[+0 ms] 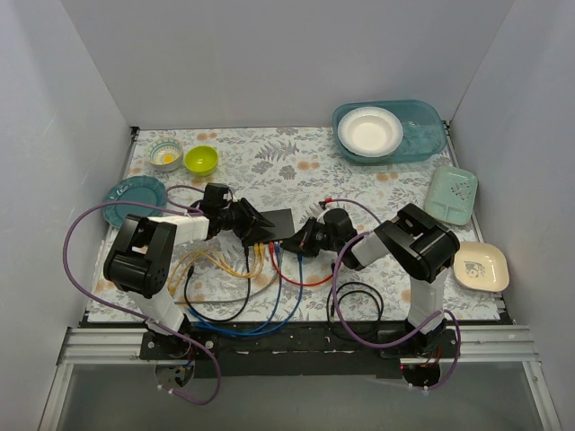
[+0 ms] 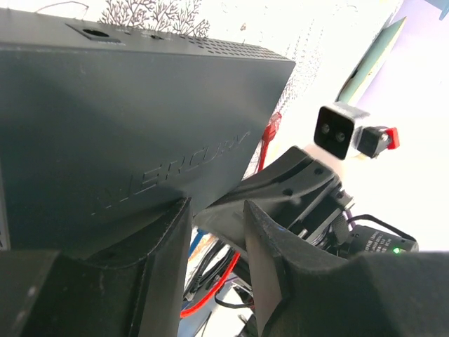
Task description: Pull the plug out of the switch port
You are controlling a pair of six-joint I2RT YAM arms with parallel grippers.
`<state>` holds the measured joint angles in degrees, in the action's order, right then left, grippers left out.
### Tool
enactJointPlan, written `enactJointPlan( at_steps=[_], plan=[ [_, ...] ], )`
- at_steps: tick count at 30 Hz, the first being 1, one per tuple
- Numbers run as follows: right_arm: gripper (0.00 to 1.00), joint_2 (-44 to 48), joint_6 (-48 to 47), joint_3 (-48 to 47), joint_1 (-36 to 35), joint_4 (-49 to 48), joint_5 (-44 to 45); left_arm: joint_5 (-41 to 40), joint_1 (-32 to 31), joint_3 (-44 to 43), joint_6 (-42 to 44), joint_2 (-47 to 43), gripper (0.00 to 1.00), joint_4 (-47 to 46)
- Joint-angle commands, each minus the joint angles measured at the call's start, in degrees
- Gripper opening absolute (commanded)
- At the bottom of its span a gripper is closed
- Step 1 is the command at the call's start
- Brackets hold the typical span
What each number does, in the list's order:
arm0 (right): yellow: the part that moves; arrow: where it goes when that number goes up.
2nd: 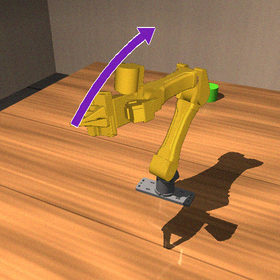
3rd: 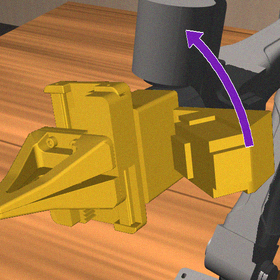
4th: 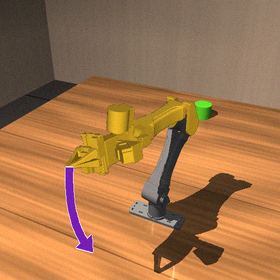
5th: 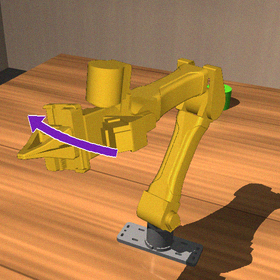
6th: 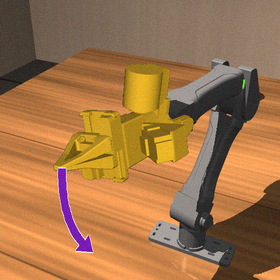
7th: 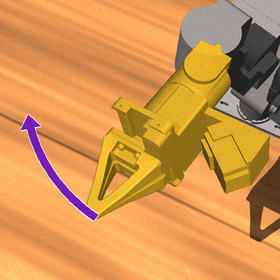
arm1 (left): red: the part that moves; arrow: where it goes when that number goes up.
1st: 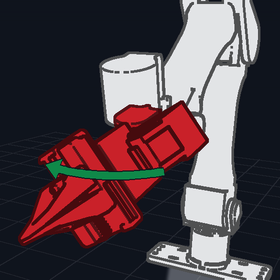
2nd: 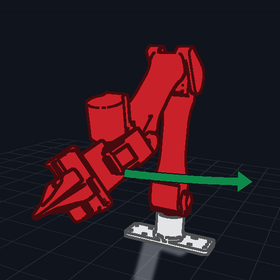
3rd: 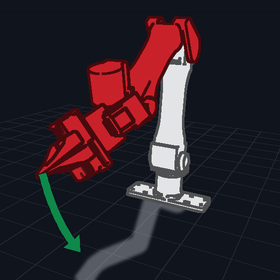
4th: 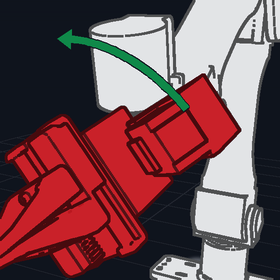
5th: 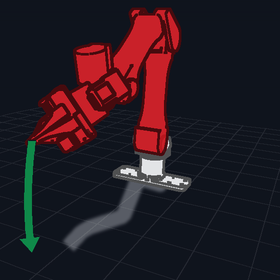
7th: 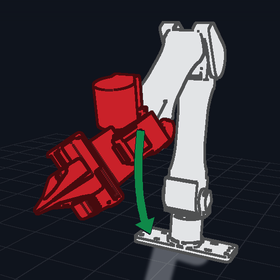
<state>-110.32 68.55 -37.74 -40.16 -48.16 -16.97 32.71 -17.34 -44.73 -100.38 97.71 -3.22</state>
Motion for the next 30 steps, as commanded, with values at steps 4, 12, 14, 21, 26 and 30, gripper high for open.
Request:
enactJointPlan(
  at_steps=[4,12,14,21,26,30],
  plan=[
    [0.01,-3.0,-6.2,7.7,-0.4,1.8,-9.9,-2.1,0.4,0.3,-0.4,1.4,0.36,0.9],
    [0.01,6.6,-10.8,13.5,0.1,8.0,-4.6,-2.3,1.3,0.3,-0.7,1.1,0.36,1.1],
    [0.01,12.2,-14.5,13.5,0.2,21.7,3.6,-2.6,1.9,0.1,-0.3,0.6,0.36,1.8],
    [0.08,26.6,-26.0,8.8,0.6,39.5,16.1,-2.8,3.0,0.1,0.4,0.2,0.36,2.3],
    [0.42,28.1,-27.0,3.6,0.2,35.6,16.0,-2.5,3.2,-0.3,0.3,0.2,0.36,2.1],
    [0.45,22.4,-26.5,-2.0,-0.2,30.1,10.1,-2.4,3.3,-0.4,0.4,0.2,0.36,2.3]
  ],
)
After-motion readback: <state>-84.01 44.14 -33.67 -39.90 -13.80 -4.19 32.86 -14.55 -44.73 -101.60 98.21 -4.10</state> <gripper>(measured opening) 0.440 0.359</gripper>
